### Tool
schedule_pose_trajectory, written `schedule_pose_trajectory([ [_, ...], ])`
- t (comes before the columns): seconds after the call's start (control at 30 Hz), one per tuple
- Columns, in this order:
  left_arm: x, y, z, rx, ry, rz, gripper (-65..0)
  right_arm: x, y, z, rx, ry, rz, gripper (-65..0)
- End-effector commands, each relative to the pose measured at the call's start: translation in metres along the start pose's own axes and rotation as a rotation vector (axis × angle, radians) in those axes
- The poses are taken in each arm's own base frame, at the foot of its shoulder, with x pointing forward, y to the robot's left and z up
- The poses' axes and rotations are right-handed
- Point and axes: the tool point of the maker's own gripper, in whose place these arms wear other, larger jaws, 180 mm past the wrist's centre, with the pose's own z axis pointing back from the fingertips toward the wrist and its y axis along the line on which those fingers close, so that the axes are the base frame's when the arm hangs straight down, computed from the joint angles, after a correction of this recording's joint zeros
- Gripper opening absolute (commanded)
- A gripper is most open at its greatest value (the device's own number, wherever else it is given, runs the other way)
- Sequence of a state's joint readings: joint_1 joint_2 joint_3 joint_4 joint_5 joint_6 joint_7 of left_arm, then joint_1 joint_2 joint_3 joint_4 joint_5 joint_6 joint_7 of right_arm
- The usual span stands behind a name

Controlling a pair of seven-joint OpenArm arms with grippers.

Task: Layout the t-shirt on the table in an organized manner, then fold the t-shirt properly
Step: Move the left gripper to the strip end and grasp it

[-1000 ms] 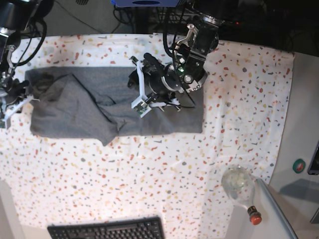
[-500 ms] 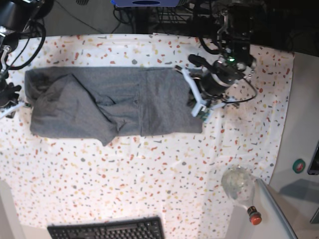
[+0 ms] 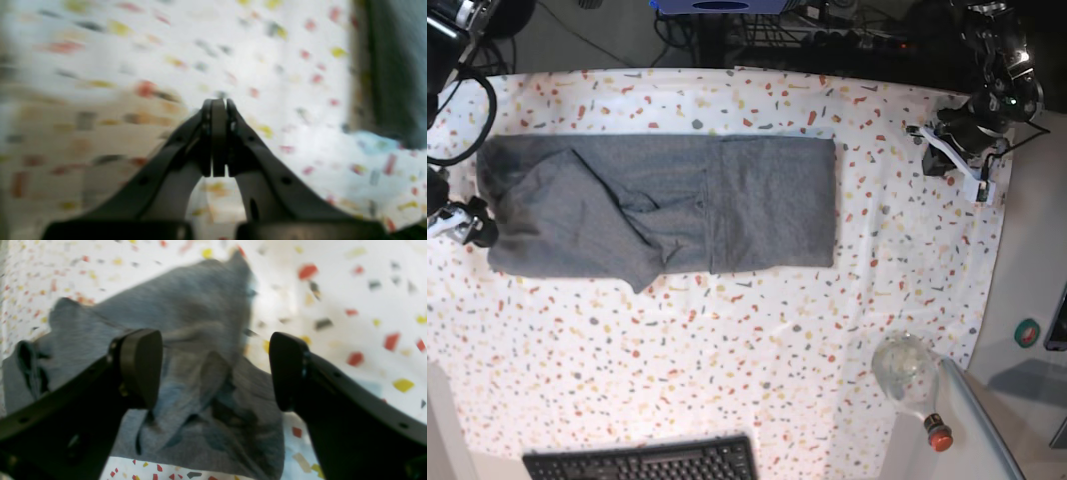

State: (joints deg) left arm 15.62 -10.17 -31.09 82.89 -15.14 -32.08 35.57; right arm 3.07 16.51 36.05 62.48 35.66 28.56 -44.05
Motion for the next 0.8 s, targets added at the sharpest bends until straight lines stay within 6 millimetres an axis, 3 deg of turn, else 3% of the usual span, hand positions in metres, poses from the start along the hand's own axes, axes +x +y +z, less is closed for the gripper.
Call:
schedule_pose_trajectory([
  [0.0,0.017,0.009,0.005,0.015,-0.051,-0.01,-65.0,0.022,-0.003,0.004,0.001,-0.044,0.014,-23.1],
  [0.17,0.026,-0.001,-0.001,-0.002,-0.075,0.002,-65.0,0.012,-0.021,-0.003,-0.023,-0.014,-0.037,-23.1],
  [0.27,0.023,-0.024,-0.013,-0.042,-0.041,-0.067,-65.0,-0.002,-0.033,-0.009,-0.049,0.006,-0.062,-23.1],
  [0.4,0.014,-0.058,-0.031,-0.082,-0.052,-0.109,-65.0,-0.021,-0.033,-0.009,-0.046,0.052,-0.067,-23.1],
  [0.53,0.003,-0.075,-0.053,-0.081,-0.02,-0.133,-65.0,-0.032,-0.005,-0.012,0.038,0.102,0.015,-23.3],
  [0.6,-0.003,-0.086,-0.061,-0.102,0.005,-0.142,-65.0,-0.038,0.002,-0.014,0.05,0.125,0.017,-23.3],
  [0.77,0.005,-0.112,-0.072,-0.144,-0.018,-0.167,-65.0,-0.044,0.009,-0.018,0.065,0.136,0.012,-23.6],
])
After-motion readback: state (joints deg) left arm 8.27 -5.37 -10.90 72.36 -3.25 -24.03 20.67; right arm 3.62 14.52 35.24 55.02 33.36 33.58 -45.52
